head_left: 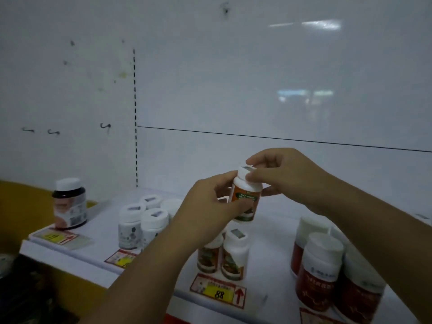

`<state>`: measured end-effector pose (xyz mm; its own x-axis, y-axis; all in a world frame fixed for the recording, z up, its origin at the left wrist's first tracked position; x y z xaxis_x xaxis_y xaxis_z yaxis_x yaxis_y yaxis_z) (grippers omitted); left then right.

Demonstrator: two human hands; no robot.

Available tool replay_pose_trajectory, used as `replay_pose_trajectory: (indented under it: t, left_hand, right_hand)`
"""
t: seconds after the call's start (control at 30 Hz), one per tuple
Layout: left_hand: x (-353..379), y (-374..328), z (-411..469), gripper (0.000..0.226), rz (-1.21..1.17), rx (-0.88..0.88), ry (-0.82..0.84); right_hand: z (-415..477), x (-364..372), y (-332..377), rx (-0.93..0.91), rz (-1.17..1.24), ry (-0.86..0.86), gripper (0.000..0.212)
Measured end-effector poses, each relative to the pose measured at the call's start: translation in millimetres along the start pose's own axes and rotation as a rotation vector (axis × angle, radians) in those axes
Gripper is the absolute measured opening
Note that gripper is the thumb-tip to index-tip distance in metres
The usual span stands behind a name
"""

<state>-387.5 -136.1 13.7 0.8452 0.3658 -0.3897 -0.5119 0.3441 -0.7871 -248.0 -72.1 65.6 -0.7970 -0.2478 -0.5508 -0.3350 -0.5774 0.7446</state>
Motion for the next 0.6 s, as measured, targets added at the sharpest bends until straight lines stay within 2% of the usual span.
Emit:
replay_pose_trajectory:
  t: [0.13,0.23,0.43,0.6]
  left_hand:
    - [-6,8,36,0.039,0.13,0.015,0.025]
    - [-7,18,51,0.043,0.234,-0.053,0.041]
    - [-8,43,60,0.016,0.533,-0.106,0.276]
    - [-8,50,59,0.022,0.584,-0.072,0.344]
  right_hand:
    - [29,0,-7,0.088,-0.086,0.022,0.015]
    - [50,1,-20,0.167,-0.237,0.077,0.02]
    - [69,18,-41,0.24,-0.472,0.357,0.032]
    - [73,41,-57,0.266,-0.6,0.55,0.034]
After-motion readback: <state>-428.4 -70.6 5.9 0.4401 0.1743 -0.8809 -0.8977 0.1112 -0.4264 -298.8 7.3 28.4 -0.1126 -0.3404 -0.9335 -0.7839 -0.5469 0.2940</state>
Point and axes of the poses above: each hand's wrist, its own z-axis towards the middle knuckle, its own x-axis out of the palm, y = z × x, the point moved 1 cm from there along z, towards the middle knuckle
